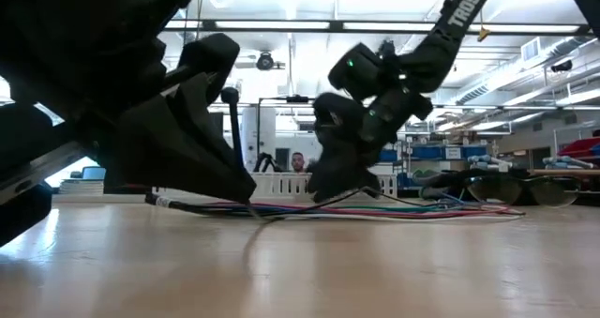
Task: Ziptie cables
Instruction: Wrap the colored wires together using a zip tie
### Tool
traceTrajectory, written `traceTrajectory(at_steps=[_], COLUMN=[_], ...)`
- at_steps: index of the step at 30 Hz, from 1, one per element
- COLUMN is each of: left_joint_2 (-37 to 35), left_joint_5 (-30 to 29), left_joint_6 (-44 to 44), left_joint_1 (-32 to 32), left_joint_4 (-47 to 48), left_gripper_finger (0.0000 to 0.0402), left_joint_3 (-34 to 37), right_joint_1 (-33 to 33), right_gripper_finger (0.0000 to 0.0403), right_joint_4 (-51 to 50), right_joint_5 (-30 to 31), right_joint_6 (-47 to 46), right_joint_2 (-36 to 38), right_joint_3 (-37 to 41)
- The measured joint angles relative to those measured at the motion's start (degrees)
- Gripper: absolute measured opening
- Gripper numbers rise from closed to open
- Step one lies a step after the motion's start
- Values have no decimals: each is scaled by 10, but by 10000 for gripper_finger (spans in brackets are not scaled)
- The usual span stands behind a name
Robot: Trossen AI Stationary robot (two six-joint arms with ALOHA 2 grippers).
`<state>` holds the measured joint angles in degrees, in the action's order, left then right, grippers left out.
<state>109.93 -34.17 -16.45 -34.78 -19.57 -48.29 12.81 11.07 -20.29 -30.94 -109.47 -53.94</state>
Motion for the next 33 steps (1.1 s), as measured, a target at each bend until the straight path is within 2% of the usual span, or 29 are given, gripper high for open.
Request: traceTrajectory(at_steps=[5,9,20,33], left_joint_2=[14,18,20,20], left_joint_5=[36,49,49,48], left_joint_6=[1,-1,-6,-7], left_joint_1=[8,9,10,10], left_joint_4=[-5,-8,-11,-12], left_gripper_finger=[0,0,0,0], left_joint_3=[3,3,3,4], right_joint_1=[2,4,0,-14], right_gripper_finger=[108,108,109,109], right_joint_4=[24,45,29,67], right_joint_5=[34,26,16,19], right_joint_6=[3,4,-4,-19], right_joint_2=[0,0,0,1], right_joint_3=[19,24,31,55])
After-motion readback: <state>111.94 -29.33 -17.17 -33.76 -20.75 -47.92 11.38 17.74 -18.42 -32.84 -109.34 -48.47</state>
